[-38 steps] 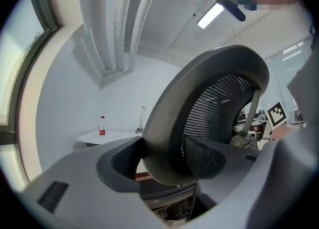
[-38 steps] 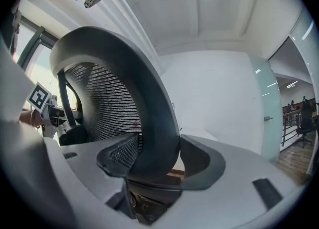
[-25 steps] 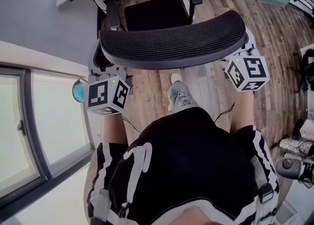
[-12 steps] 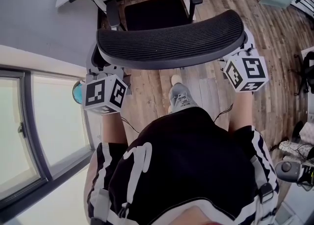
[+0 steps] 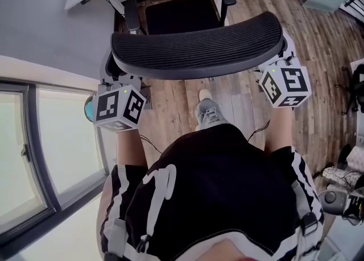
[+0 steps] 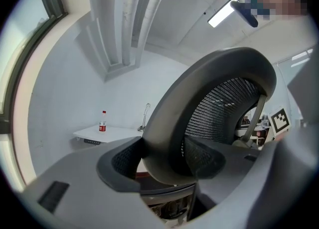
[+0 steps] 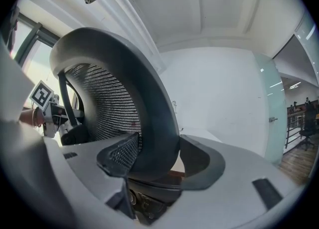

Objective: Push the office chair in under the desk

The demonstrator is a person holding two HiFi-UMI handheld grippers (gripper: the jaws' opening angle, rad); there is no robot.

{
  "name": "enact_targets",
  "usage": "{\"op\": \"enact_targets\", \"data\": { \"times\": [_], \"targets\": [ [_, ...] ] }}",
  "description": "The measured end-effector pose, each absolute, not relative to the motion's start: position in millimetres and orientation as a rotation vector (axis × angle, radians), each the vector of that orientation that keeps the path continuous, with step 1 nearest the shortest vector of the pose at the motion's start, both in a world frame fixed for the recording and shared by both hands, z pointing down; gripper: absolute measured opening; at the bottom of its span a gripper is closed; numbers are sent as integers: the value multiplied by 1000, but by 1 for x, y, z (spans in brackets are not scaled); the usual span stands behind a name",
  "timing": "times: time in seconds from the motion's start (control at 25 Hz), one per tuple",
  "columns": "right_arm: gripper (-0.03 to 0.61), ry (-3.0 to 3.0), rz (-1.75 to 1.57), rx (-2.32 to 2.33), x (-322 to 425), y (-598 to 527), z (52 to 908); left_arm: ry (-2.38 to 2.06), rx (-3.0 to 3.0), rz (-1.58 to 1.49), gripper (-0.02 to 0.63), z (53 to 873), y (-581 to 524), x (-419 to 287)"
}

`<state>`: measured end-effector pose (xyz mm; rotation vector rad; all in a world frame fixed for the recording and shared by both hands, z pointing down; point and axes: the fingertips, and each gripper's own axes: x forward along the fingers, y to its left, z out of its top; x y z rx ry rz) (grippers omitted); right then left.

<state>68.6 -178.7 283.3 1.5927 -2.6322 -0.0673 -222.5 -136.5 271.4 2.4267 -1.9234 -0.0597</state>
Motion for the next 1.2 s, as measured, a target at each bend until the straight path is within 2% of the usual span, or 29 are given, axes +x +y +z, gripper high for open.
{"op": "enact_targets", "data": {
  "times": [1.2],
  "targets": [
    [253, -2647, -61, 1580, 55, -239, 282, -1907, 2395, -127, 267, 272, -197, -237]
  ]
}}
